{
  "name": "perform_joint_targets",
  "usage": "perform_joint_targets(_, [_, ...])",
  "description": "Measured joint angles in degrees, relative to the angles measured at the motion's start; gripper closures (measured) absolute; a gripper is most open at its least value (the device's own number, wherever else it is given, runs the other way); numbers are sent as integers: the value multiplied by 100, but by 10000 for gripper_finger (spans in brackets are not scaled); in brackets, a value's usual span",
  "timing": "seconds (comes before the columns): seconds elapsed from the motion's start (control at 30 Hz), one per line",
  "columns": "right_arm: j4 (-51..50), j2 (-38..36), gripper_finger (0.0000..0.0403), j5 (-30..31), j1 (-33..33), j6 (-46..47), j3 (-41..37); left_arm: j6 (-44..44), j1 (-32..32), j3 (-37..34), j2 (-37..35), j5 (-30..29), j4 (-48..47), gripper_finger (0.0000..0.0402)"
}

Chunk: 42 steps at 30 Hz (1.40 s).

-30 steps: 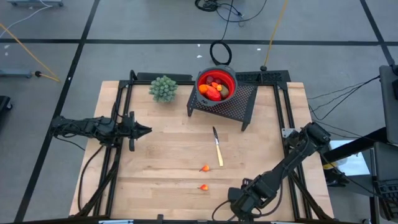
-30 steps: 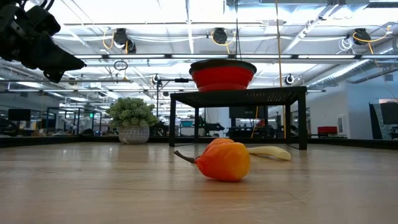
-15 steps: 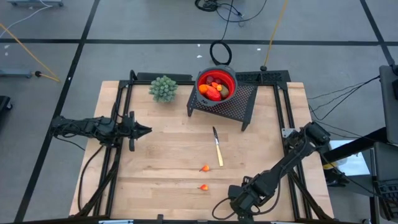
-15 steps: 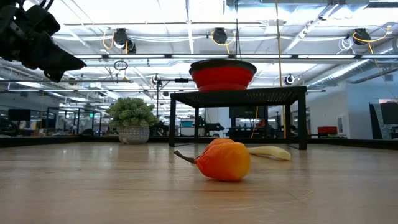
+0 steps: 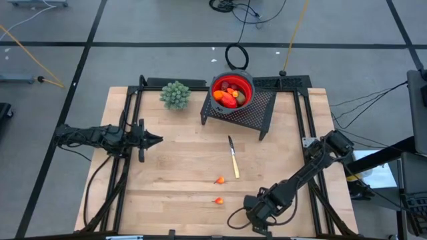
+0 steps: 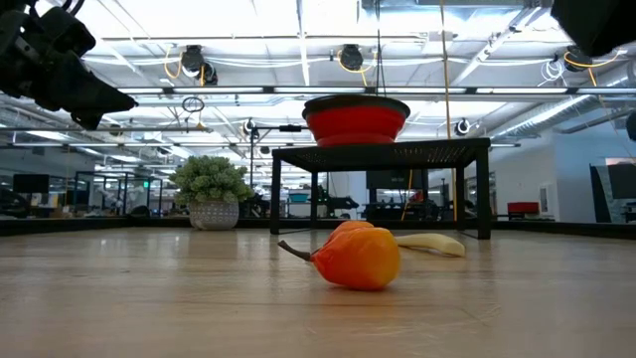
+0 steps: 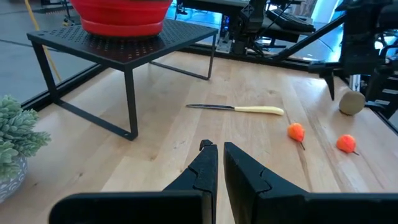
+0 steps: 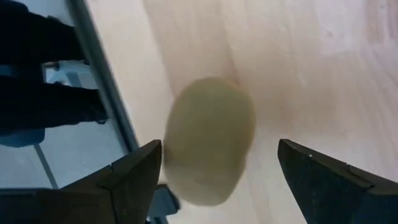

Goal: Pick & Place Fruit
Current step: Put the green kiwi into the red strainer bowl on the shelf

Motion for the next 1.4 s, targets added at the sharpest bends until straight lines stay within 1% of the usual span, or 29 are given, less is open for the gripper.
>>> perform_joint_targets(0.23, [727, 0, 95, 169, -5, -7, -382, -2, 0, 0, 1, -28, 0, 376])
perform_joint_targets(0.47, [778, -4, 113, 145, -10, -6, -529, -2, 1, 0, 1, -29, 0, 376])
perform_joint_targets(0.63, [758, -4, 135, 152, -15, -2, -534, -2, 1, 0, 1, -30, 0, 376])
perform_joint_targets(0.83, [752, -32, 178, 97, -72, 47, -538, -2, 0, 0, -1, -32, 0, 376])
perform_joint_targets(0.9, [803, -69, 191, -23, -142, 131, -538, -2, 1, 0, 1, -33, 2, 376])
perform_joint_targets(1.0, [860, -207, 199, -207, -248, 155, -538, -2, 1, 0, 1, -38, 2, 376])
perform_joint_targets(1.1, [992, -424, 196, -343, -361, 157, -538, 31, 0, 0, -1, -69, 2, 376])
perform_joint_targets(1.2, [1259, -731, 190, -320, -507, 146, -538, 158, 1, 0, 1, -72, 3, 376])
perform_joint_targets(1.4, [1930, -1380, 193, -222, -798, -37, -538, 240, 1, 0, -1, -74, 5, 376])
